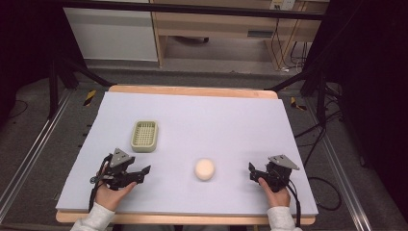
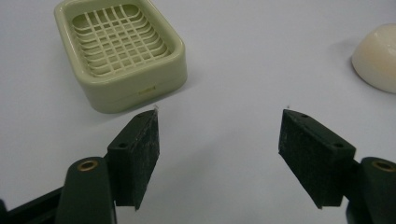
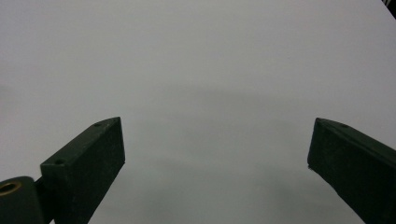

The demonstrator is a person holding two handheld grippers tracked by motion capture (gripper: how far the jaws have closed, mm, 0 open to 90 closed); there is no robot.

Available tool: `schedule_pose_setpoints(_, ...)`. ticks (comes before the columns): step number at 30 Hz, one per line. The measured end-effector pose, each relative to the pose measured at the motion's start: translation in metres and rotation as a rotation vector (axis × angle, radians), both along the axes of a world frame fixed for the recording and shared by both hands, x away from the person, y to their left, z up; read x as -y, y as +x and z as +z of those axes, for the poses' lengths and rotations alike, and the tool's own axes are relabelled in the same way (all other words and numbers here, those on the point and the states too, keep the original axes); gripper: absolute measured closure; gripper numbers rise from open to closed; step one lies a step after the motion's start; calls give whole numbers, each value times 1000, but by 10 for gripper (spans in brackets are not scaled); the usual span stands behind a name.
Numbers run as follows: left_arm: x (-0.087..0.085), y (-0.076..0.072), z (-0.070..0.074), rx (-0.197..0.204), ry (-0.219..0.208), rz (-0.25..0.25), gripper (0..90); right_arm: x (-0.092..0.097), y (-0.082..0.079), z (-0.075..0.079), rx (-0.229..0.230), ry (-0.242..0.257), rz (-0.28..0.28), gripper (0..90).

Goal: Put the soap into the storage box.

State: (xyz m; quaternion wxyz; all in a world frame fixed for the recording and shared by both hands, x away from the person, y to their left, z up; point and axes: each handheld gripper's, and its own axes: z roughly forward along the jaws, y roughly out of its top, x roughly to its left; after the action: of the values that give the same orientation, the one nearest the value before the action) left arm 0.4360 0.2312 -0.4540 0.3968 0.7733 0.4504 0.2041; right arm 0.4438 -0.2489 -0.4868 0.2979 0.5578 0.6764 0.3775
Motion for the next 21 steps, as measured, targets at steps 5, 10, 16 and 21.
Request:
schedule_pose_setpoints(5,3,0,2,1,2,-7,284,0,0,0,-2,2,-1,45)
schedule_pose_setpoints(10,9,0,5,6,2,-22,276,0,0,0,-3,3,-1,45)
schedule_pose_setpoints(16,17,0,6,8,11,-41,268,0,1,0,-4,3,1,45)
schedule_pose_setpoints(21,21,-1,6,8,8,-50,262,0,1,0,-4,3,1,45)
